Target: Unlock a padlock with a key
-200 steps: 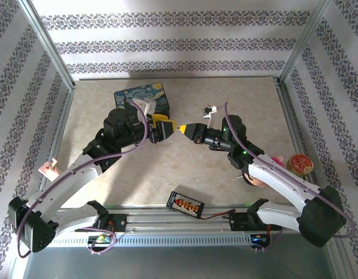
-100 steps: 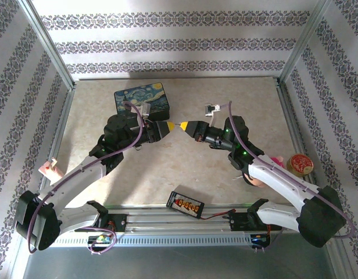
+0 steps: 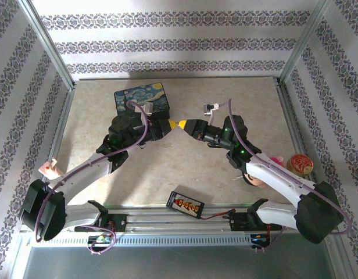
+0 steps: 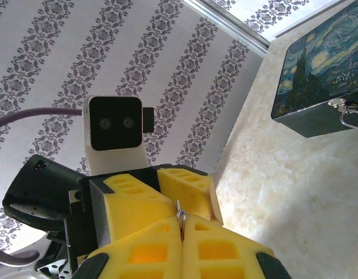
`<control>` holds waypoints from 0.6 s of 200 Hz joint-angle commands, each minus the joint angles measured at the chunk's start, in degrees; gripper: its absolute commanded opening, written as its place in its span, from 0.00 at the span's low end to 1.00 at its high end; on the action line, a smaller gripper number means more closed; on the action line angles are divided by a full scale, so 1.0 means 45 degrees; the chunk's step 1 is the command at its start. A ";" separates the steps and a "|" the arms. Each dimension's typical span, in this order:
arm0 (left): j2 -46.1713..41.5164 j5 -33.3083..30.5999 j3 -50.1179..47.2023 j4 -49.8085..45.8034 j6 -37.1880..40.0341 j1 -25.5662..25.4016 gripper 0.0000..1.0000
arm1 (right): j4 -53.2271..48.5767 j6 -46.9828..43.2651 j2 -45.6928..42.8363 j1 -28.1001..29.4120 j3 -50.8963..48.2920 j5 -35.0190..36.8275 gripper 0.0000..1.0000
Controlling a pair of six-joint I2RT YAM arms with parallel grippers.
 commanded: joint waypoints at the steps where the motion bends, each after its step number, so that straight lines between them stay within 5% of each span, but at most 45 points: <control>1: 0.0030 0.0119 -0.0049 0.1476 -0.0278 0.0073 0.19 | 0.0718 0.0204 -0.0005 -0.0008 -0.0073 -0.0298 0.00; 120: 0.0136 0.0266 0.0025 0.1759 -0.0357 0.0073 0.00 | 0.0841 0.0277 0.0229 0.0090 -0.0128 -0.0323 0.00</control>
